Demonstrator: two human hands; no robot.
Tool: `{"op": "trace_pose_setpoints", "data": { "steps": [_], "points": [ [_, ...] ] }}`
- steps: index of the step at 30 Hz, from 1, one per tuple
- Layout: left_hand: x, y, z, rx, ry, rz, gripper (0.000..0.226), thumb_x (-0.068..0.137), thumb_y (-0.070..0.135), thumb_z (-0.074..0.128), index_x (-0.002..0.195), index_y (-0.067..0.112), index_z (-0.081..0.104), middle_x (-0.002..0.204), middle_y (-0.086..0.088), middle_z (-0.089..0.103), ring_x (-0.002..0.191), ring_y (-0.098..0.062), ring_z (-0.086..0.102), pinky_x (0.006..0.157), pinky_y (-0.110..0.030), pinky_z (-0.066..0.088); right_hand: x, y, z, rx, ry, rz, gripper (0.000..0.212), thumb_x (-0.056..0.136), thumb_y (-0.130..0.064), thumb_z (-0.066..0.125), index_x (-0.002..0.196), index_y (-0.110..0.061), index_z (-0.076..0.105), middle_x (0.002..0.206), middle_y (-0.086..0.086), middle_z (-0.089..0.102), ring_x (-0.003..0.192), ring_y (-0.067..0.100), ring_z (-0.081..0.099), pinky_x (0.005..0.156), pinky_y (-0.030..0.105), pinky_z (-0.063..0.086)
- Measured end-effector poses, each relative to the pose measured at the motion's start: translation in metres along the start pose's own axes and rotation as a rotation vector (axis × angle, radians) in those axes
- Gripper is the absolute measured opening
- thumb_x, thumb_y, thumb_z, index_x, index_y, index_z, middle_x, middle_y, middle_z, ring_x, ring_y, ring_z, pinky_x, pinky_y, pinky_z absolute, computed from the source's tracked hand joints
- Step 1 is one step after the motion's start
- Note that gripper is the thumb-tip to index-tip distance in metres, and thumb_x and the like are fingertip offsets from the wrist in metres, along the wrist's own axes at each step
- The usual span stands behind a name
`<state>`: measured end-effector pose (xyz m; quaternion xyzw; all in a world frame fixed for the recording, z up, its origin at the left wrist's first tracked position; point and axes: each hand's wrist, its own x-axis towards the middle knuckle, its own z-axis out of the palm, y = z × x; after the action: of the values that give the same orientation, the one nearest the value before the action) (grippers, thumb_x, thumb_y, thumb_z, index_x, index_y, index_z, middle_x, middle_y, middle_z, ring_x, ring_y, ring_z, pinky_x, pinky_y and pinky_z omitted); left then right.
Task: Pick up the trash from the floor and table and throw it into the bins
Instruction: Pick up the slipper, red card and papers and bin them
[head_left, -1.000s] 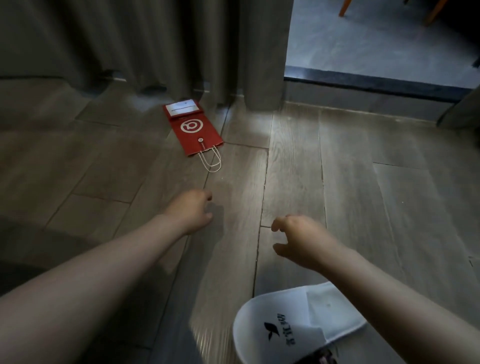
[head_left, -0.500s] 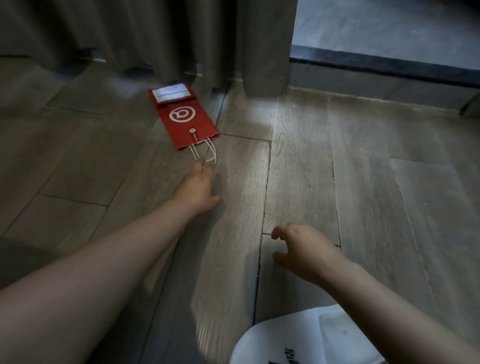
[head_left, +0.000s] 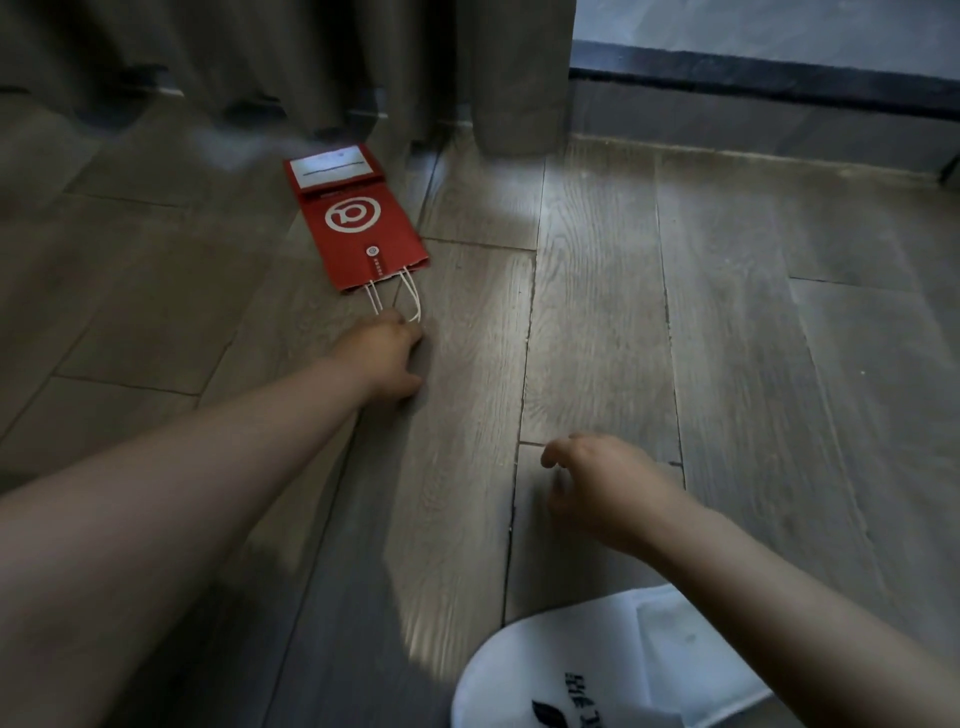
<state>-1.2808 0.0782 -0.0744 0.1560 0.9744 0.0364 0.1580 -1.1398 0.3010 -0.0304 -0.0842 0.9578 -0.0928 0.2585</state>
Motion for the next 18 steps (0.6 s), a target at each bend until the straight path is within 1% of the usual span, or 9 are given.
{"op": "trace_pose_setpoints", "data": {
  "steps": [3, 9, 11, 13, 16, 18],
  "points": [
    [-0.025, 0.011, 0.006, -0.025, -0.012, 0.059, 0.048, 0.081, 0.029, 0.066, 0.123, 0.011, 0.052, 0.124, -0.014, 0.047, 0.113, -0.031, 0.05, 0.094, -0.035, 0.044, -0.009, 0.002, -0.006, -0.027, 0.014, -0.007, 0.045, 0.09, -0.028, 0.062, 0.133, -0.019, 0.052, 0.13, 0.004, 0.056, 0.119, 0.022, 0.052, 0.092, 0.03, 0.042],
    [-0.101, 0.029, 0.026, -0.013, -0.039, 0.211, 0.04, 0.082, 0.03, 0.062, 0.116, 0.011, 0.054, 0.118, -0.01, 0.048, 0.107, -0.027, 0.052, 0.09, -0.035, 0.045, -0.047, -0.002, -0.012, -0.086, 0.067, -0.044, 0.044, 0.089, -0.032, 0.062, 0.13, -0.019, 0.053, 0.127, 0.004, 0.058, 0.114, 0.022, 0.055, 0.09, 0.032, 0.045],
    [-0.12, 0.035, 0.031, -0.014, -0.018, 0.198, 0.033, 0.082, 0.028, 0.061, 0.109, 0.01, 0.056, 0.113, -0.011, 0.05, 0.104, -0.029, 0.052, 0.086, -0.033, 0.043, -0.063, -0.006, -0.014, -0.108, 0.087, -0.052, 0.044, 0.089, -0.032, 0.063, 0.13, -0.019, 0.055, 0.126, 0.005, 0.059, 0.111, 0.023, 0.057, 0.09, 0.034, 0.048],
    [-0.139, 0.042, 0.036, -0.024, -0.041, 0.177, 0.029, 0.082, 0.027, 0.06, 0.104, 0.01, 0.055, 0.111, -0.012, 0.052, 0.103, -0.031, 0.053, 0.083, -0.032, 0.041, -0.08, -0.008, -0.015, -0.117, 0.102, -0.058, 0.045, 0.088, -0.03, 0.064, 0.13, -0.019, 0.055, 0.127, 0.005, 0.06, 0.111, 0.024, 0.058, 0.091, 0.037, 0.049],
    [-0.17, 0.047, 0.046, -0.05, -0.056, 0.173, 0.028, 0.082, 0.027, 0.06, 0.104, 0.011, 0.055, 0.11, -0.012, 0.055, 0.104, -0.03, 0.053, 0.083, -0.032, 0.041, -0.105, -0.013, -0.012, -0.13, 0.101, -0.072, 0.045, 0.089, -0.03, 0.063, 0.132, -0.018, 0.053, 0.13, 0.003, 0.058, 0.116, 0.021, 0.054, 0.094, 0.032, 0.047],
    [-0.195, 0.048, 0.048, -0.109, -0.035, 0.155, 0.021, 0.082, 0.027, 0.061, 0.097, 0.013, 0.055, 0.104, -0.01, 0.058, 0.1, -0.029, 0.055, 0.079, -0.032, 0.041, -0.118, -0.016, -0.008, -0.136, 0.084, -0.081, 0.046, 0.09, -0.031, 0.062, 0.133, -0.018, 0.052, 0.132, 0.002, 0.057, 0.119, 0.021, 0.052, 0.094, 0.031, 0.045]
  ]
}}
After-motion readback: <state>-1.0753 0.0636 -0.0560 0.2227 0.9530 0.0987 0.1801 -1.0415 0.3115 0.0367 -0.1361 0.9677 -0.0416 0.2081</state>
